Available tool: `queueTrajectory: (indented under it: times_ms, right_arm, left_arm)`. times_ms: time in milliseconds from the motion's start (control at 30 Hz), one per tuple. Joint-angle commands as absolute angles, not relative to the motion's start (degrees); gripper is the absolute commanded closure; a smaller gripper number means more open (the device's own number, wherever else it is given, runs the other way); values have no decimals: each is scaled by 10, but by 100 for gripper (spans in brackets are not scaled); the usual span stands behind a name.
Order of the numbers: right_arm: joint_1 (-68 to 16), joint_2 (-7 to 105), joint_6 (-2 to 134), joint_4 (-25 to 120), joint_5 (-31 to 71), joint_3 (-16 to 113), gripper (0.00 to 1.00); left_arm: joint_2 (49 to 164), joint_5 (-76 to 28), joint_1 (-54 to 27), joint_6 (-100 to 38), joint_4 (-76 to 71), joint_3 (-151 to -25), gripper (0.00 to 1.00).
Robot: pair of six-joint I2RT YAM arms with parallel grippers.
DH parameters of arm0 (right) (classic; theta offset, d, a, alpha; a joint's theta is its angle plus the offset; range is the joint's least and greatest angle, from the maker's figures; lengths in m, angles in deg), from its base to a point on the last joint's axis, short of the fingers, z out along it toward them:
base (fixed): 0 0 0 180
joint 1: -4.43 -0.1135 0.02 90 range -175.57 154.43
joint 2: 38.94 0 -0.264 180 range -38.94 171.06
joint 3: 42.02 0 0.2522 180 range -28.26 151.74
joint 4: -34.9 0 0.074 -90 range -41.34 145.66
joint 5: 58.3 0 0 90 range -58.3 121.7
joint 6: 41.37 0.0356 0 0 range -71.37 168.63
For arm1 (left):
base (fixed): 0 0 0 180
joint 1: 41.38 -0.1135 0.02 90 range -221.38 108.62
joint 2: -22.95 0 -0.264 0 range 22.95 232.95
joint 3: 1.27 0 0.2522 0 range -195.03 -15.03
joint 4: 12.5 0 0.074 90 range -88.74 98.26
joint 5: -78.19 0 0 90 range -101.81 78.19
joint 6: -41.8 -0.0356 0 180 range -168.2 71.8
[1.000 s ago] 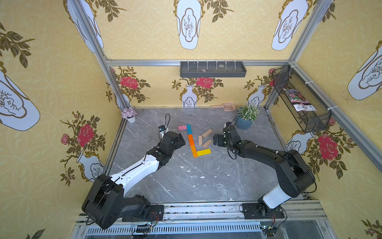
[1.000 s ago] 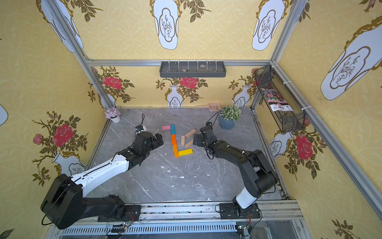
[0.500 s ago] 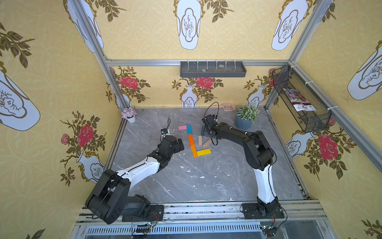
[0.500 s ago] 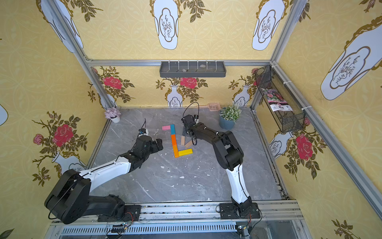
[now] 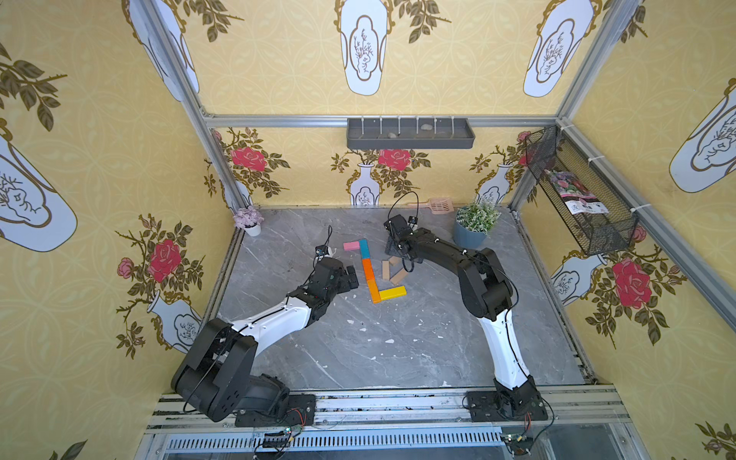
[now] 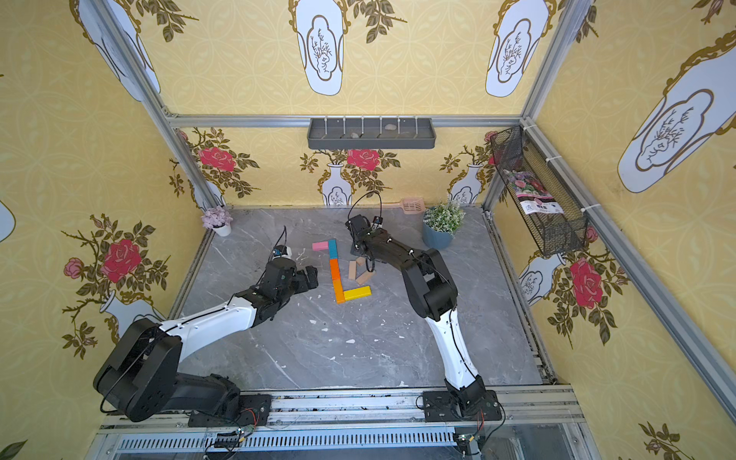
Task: Assemble a giraffe with building blocks
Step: Move the building block to the center of the board.
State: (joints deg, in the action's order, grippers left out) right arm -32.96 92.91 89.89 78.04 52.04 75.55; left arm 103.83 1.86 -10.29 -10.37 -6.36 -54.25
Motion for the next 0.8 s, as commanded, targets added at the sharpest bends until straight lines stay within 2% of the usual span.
queueTrajectory:
  times_ms: [0,200,233,467,633,767]
  right_arm:
    - [-331,948,937,833,534,779,15]
    - [-328,950,979,853,538,780,31]
    - [-327,951,1004,869,545,785,37]
    - [-314,951,1097,914,553,788,47]
    - [-307,949,1110,913,528,776,47]
    - [-310,934,1116,893,512,757,37]
  left_arm:
    - [1041,13,-104,-111,-72,-543,1]
    - [1044,-1,-104,-111,-74,-545,1]
    - [1044,-3,-104,-112,-75,-545,1]
    - [1042,-7,-104,-113,-75,-544,1]
    - [1041,-10,-104,-113,-75,-544,1]
    - [1041,-14,-104,-115,-75,-544,1]
